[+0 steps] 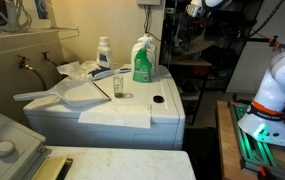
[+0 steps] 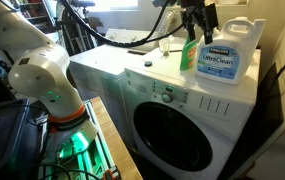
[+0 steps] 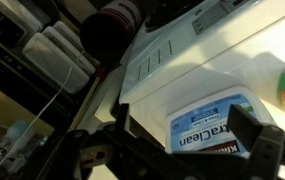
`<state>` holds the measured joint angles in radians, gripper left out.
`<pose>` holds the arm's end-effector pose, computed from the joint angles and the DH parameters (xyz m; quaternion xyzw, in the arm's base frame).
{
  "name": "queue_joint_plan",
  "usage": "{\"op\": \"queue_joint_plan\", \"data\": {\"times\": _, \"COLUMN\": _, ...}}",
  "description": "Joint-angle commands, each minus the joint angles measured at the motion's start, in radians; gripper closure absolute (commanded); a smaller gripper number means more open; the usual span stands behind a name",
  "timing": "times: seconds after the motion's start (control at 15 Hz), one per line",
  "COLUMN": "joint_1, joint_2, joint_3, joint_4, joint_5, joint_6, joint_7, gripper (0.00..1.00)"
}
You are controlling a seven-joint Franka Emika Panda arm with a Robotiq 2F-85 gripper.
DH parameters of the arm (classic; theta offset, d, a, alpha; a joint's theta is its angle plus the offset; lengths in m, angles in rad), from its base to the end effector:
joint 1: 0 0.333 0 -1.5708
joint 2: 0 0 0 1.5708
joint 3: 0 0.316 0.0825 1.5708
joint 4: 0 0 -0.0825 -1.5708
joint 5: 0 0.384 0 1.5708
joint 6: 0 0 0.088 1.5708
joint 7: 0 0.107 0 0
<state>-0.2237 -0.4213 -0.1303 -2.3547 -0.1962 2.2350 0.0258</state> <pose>0.4195 -0.1664 0.5185 0.9775 -0.1371 0.1380 0.0819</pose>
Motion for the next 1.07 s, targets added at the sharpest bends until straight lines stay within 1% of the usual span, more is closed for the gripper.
{"op": "queue_joint_plan", "data": {"times": 0.0, "joint_1": 0.036, "joint_2": 0.018, "joint_3": -0.001, "joint_4": 0.067, "joint_5": 0.036, "joint_6": 0.148, "joint_7": -0.001, "gripper": 0.00}}
{"op": "queue_joint_plan", "data": {"times": 0.13, "joint_1": 0.071, "joint_2": 0.044, "joint_3": 0.005, "joint_4": 0.186, "joint_5": 0.068, "joint_6": 0.184, "joint_7": -0.041, "gripper": 0.00}}
{"op": "queue_joint_plan", "data": {"times": 0.2, "joint_1": 0.093, "joint_2": 0.073, "joint_3": 0.020, "joint_4": 0.247, "joint_5": 0.064, "joint_6": 0.195, "joint_7": -0.066, "gripper": 0.00}}
{"op": "queue_joint_plan", "data": {"times": 0.33, "joint_1": 0.146, "joint_2": 0.154, "joint_3": 0.036, "joint_4": 0.369, "joint_5": 0.085, "joint_6": 0.232, "joint_7": -0.117, "gripper": 0.00}}
{"op": "queue_joint_plan", "data": {"times": 0.4, "joint_1": 0.174, "joint_2": 0.196, "joint_3": 0.041, "joint_4": 0.432, "joint_5": 0.101, "joint_6": 0.232, "joint_7": -0.156, "gripper": 0.00}}
{"op": "queue_joint_plan", "data": {"times": 0.6, "joint_1": 0.254, "joint_2": 0.345, "joint_3": 0.052, "joint_4": 0.624, "joint_5": 0.205, "joint_6": 0.164, "joint_7": -0.308, "gripper": 0.00}}
{"op": "queue_joint_plan", "data": {"times": 0.73, "joint_1": 0.272, "joint_2": 0.421, "joint_3": 0.064, "joint_4": 0.731, "joint_5": 0.277, "joint_6": 0.098, "joint_7": -0.423, "gripper": 0.00}}
{"op": "queue_joint_plan", "data": {"times": 0.8, "joint_1": 0.270, "joint_2": 0.413, "joint_3": 0.071, "joint_4": 0.731, "joint_5": 0.321, "joint_6": 0.070, "joint_7": -0.490, "gripper": 0.00}}
{"op": "queue_joint_plan", "data": {"times": 0.87, "joint_1": 0.260, "joint_2": 0.403, "joint_3": 0.083, "joint_4": 0.727, "joint_5": 0.318, "joint_6": 0.034, "joint_7": -0.520, "gripper": 0.00}}
{"op": "queue_joint_plan", "data": {"times": 0.93, "joint_1": 0.251, "joint_2": 0.389, "joint_3": 0.095, "joint_4": 0.706, "joint_5": 0.236, "joint_6": 0.007, "joint_7": -0.470, "gripper": 0.00}}
{"op": "queue_joint_plan", "data": {"times": 1.0, "joint_1": 0.248, "joint_2": 0.377, "joint_3": 0.097, "joint_4": 0.688, "joint_5": 0.222, "joint_6": -0.040, "joint_7": -0.481, "gripper": 0.00}}
